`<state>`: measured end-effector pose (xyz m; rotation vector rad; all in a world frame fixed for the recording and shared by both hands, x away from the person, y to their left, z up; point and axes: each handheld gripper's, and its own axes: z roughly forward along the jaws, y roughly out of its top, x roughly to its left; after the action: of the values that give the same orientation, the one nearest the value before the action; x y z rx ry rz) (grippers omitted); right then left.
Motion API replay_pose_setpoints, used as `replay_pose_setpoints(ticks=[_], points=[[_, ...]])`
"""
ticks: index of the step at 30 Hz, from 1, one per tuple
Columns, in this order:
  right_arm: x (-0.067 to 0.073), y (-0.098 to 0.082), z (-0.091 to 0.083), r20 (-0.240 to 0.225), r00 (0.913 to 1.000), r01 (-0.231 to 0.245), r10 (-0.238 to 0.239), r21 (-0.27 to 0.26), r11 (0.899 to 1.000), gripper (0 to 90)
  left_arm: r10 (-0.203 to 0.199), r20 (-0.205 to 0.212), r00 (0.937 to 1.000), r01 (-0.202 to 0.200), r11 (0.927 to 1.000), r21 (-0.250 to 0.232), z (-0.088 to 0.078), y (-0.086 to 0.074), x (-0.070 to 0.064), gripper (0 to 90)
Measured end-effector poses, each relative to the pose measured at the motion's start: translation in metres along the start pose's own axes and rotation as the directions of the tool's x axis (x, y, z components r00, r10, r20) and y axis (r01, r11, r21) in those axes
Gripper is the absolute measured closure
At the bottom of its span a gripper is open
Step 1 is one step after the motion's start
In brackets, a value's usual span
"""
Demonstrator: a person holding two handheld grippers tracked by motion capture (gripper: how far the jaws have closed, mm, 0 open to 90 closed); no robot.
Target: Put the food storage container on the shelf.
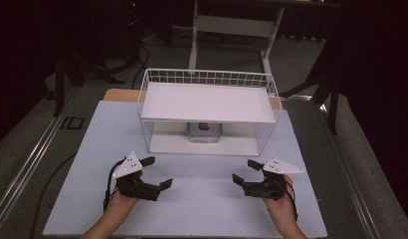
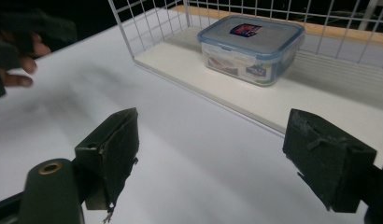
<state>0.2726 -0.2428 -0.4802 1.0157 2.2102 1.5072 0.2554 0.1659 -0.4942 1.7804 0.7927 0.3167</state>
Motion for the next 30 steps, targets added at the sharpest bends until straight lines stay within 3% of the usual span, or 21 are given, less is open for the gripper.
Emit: replay_pose_setpoints(ticks=[6,14,19,22,24,30], points=[[-0.005,-0.009,-0.014,0.005,0.9999,-0.015,0.015,0.014,1.000,18.6,-0.019,0.001,0.9998,0.019,0.9998,0.004,-0.004,-0.007,0.000,0.8],[-0.008,-0.022,-0.025,0.017,0.9994,0.029,-0.030,0.040,0.999,18.5,-0.015,-0.006,0.9999,0.015,0.9999,0.009,-0.009,-0.015,-0.003,0.7],[-0.016,-0.034,-0.024,0.007,1.0000,0.000,0.000,0.052,0.999,18.2,-0.011,0.001,0.9999,0.011,0.9999,0.010,-0.008,-0.020,-0.003,0.8],[-0.018,-0.037,-0.021,0.020,0.9993,0.031,-0.033,0.070,0.997,17.9,0.002,-0.007,1.0000,-0.001,1.0000,0.008,-0.009,-0.020,-0.003,0.8],[-0.022,-0.039,-0.021,0.017,0.9998,0.008,-0.009,0.055,0.998,18.3,-0.001,-0.004,1.0000,0.001,0.9999,0.011,-0.008,-0.022,-0.003,0.8],[-0.028,-0.041,-0.021,0.023,0.9997,0.004,-0.005,0.055,0.998,18.4,-0.002,0.004,1.0000,0.002,0.9999,0.011,-0.008,-0.024,-0.002,0.8]])
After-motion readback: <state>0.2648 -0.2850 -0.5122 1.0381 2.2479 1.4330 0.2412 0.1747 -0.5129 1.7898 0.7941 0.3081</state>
